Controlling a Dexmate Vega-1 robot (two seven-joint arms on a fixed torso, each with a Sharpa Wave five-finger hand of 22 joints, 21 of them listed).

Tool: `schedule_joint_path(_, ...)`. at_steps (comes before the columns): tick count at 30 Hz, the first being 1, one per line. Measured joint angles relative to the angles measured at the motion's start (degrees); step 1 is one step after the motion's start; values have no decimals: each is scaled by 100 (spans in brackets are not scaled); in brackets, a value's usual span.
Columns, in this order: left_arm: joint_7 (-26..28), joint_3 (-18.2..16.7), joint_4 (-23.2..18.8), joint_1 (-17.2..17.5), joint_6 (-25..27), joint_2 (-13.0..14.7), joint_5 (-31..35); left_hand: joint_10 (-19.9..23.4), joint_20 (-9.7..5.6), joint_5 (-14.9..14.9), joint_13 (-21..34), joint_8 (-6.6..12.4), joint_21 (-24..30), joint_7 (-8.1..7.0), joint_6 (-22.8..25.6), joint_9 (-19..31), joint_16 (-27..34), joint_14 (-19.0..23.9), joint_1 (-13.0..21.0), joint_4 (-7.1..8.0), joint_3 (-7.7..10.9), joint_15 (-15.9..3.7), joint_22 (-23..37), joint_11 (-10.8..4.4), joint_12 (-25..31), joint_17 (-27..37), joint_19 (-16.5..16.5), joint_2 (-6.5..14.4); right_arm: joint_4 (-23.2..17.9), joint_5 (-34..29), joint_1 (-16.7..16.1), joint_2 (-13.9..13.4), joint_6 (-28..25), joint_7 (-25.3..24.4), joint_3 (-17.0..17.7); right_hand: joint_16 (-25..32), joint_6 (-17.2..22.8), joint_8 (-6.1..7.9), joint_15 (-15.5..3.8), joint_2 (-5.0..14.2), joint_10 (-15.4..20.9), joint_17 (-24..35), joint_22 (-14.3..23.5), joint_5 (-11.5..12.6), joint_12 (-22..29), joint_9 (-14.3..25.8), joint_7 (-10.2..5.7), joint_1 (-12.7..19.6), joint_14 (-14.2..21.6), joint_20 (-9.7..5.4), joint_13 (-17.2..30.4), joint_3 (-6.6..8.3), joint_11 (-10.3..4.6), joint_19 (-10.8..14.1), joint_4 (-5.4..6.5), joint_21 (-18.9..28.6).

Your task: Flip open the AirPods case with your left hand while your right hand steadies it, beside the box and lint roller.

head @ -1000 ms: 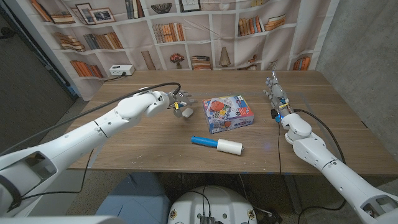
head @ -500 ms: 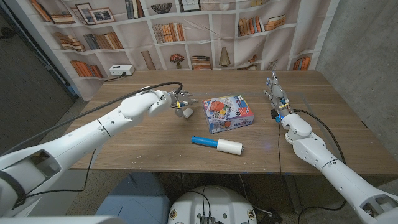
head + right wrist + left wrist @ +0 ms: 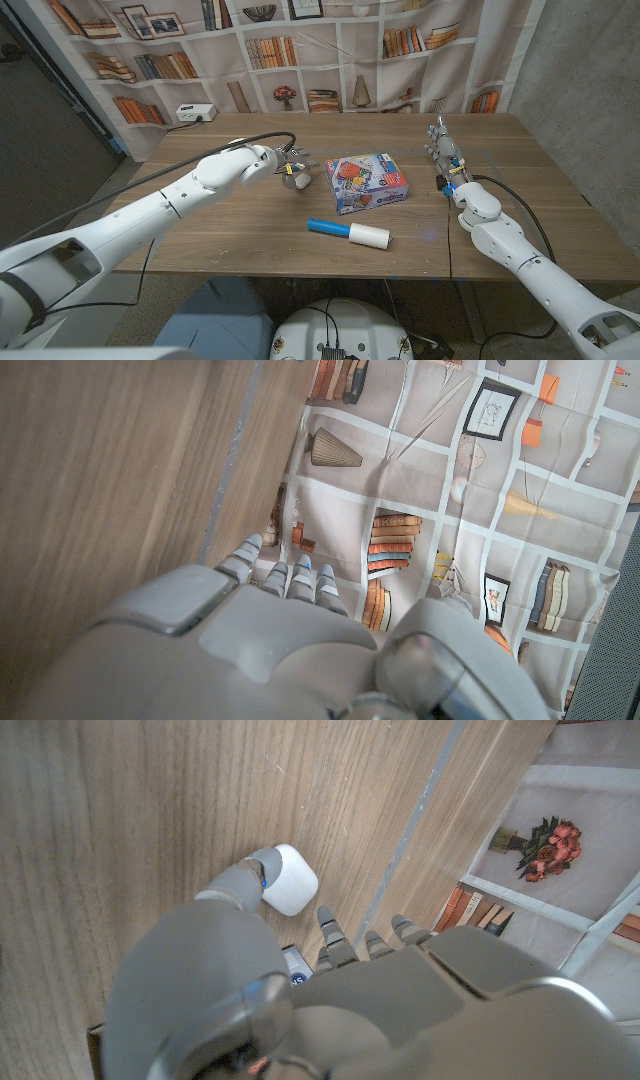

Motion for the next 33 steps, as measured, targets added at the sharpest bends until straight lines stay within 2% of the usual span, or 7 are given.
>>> schedule_joint_path(33, -118, 137, 145, -102, 43, -139, 65, 21, 30, 62, 1, 0, 0, 0, 0, 0, 0, 0, -3, 16, 15, 0, 0, -21, 0, 1, 31, -47, 47, 30, 24, 0, 0, 27, 13, 0, -24, 0, 0, 30, 0, 0, 0, 0, -23, 0, -23, 30, 0, 0, 0, 49, 0, 0, -48, 0)
